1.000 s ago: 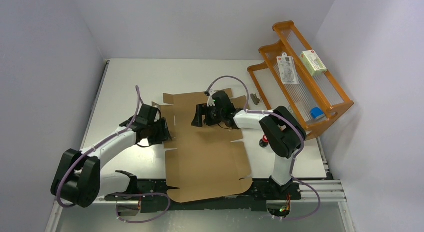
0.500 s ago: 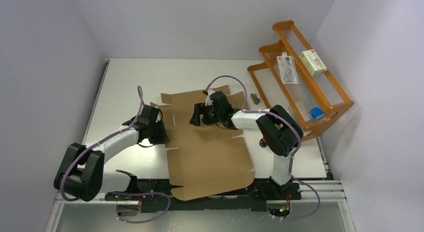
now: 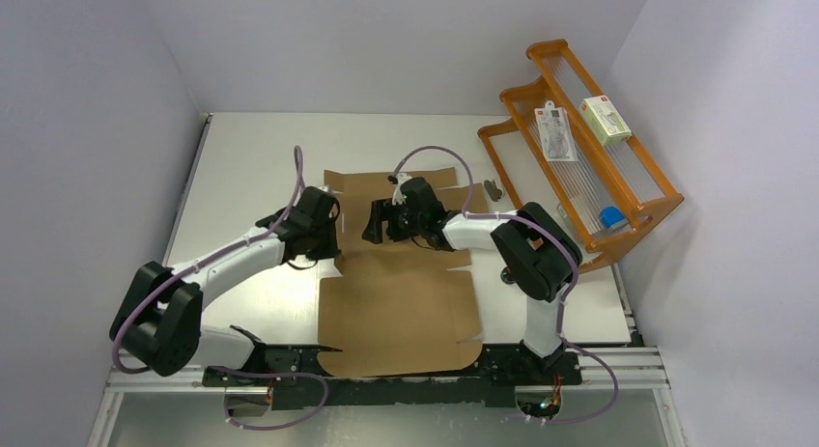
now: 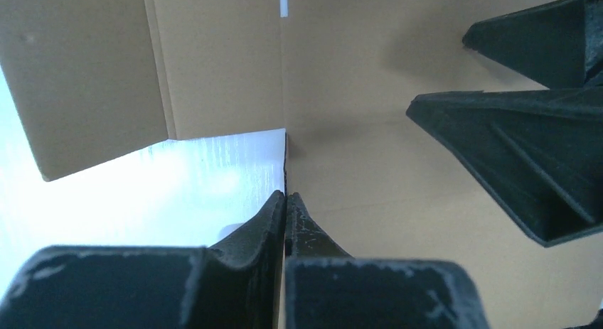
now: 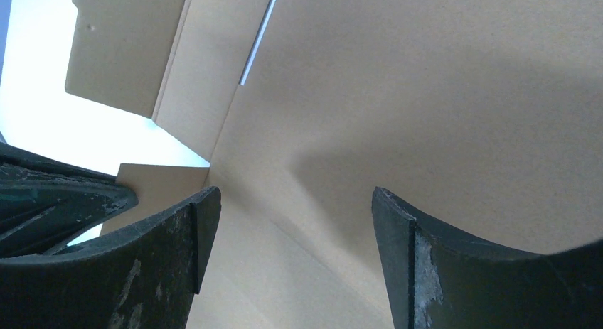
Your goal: Fold the paper box
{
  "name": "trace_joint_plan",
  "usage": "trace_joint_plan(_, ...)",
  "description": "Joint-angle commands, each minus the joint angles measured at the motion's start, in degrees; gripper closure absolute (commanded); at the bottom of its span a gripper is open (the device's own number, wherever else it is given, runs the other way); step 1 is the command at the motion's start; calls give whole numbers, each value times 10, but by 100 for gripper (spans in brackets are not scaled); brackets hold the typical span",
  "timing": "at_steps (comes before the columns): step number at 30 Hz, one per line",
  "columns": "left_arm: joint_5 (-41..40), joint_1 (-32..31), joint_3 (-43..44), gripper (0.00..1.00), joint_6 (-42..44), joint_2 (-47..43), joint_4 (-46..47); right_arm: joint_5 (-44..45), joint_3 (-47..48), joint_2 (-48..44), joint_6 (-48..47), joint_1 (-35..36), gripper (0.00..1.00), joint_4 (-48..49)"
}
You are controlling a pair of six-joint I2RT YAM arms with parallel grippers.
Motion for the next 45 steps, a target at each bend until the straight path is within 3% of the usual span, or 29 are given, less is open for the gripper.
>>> trace_joint_plan(1, -55, -13, 29, 95, 10, 30, -21, 4, 19, 16, 4, 8, 18, -7)
trace_joint_plan(3, -75, -13, 37, 93, 14, 29, -36, 5, 29, 8, -5, 7, 18, -22)
trace_joint_plan(8, -130, -12, 52, 78, 21, 3, -65, 19, 65, -22, -28, -16, 18, -72)
trace_joint_plan(15, -145, -11, 113, 57, 40, -5, -77, 14, 88, -55, -44, -103, 17, -101)
trace_joint_plan(23, -81, -11, 169, 31, 53, 69, 38, 3, 107, -47, -41, -231, 17, -107)
trace_joint_plan(31, 17, -12, 281, 26, 69, 240, 123, 20, 140, 13, -21, -290, 18, -89)
trace_joint_plan(37, 35, -12, 355, 26, 92, 350, 128, 35, 180, 65, -23, -293, 19, -106)
trace_joint_plan(45, 51, -13, 374, 25, 113, 411, 132, 5, 180, 98, -19, -310, 22, -89)
